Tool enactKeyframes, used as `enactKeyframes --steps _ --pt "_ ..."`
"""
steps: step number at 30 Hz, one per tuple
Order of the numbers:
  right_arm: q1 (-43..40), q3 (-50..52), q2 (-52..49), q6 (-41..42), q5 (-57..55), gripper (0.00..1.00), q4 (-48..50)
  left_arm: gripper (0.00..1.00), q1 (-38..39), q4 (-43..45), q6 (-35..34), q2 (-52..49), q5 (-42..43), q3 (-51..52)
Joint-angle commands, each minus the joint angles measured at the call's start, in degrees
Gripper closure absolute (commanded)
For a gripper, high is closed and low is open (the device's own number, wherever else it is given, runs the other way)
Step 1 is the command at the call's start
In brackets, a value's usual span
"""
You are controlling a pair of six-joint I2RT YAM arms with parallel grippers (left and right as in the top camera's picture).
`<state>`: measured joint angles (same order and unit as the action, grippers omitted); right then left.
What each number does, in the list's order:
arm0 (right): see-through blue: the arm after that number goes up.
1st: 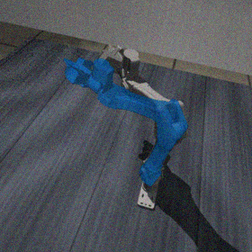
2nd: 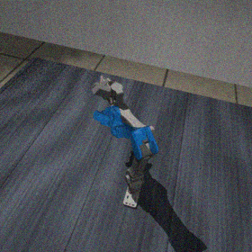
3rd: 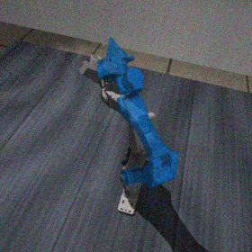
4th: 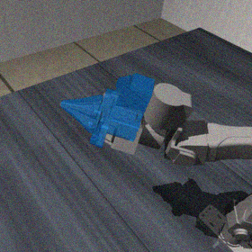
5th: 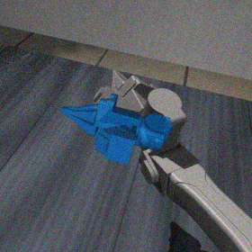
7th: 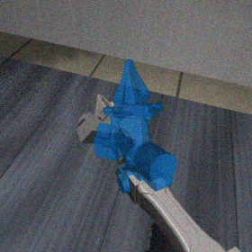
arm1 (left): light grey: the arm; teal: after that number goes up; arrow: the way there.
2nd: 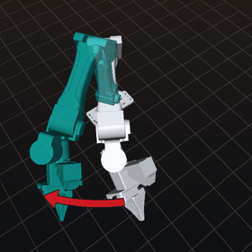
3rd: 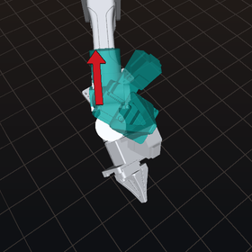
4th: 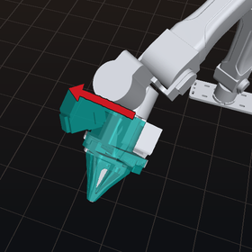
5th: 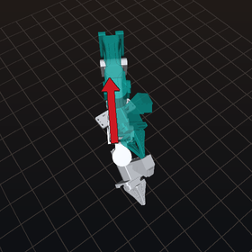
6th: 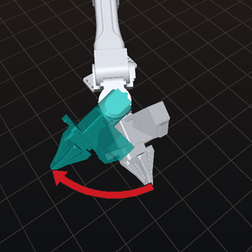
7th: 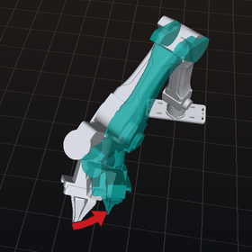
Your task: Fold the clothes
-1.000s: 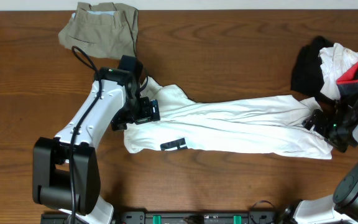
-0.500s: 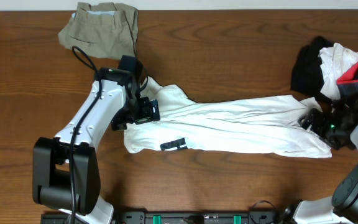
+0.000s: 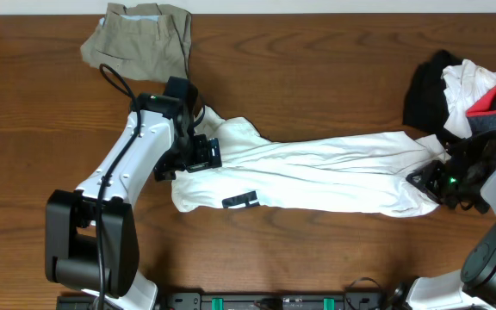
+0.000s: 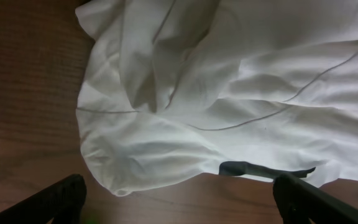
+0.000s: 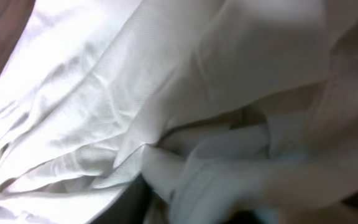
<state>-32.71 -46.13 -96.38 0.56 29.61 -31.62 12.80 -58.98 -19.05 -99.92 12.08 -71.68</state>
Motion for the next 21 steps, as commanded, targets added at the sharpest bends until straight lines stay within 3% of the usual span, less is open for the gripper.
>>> enactKeyframes --steps 1,5,21 --pt "0.5 0.4 -0.4 0.6 2.3 0.88 0.1 0.02 -0.3 -0.3 1.0 -0.5 0.3 0.2" --pt "0.5 -0.3 -0.3 1.5 2.3 0.99 -0.2 0.02 -0.3 -0.4 1.0 -0.5 0.3 0.2" --pt "0.6 -5.5 5.8 2.6 -2.9 0.99 -8.0 0.02 -0.9 1.0 -0.4 -0.4 0.3 0.2"
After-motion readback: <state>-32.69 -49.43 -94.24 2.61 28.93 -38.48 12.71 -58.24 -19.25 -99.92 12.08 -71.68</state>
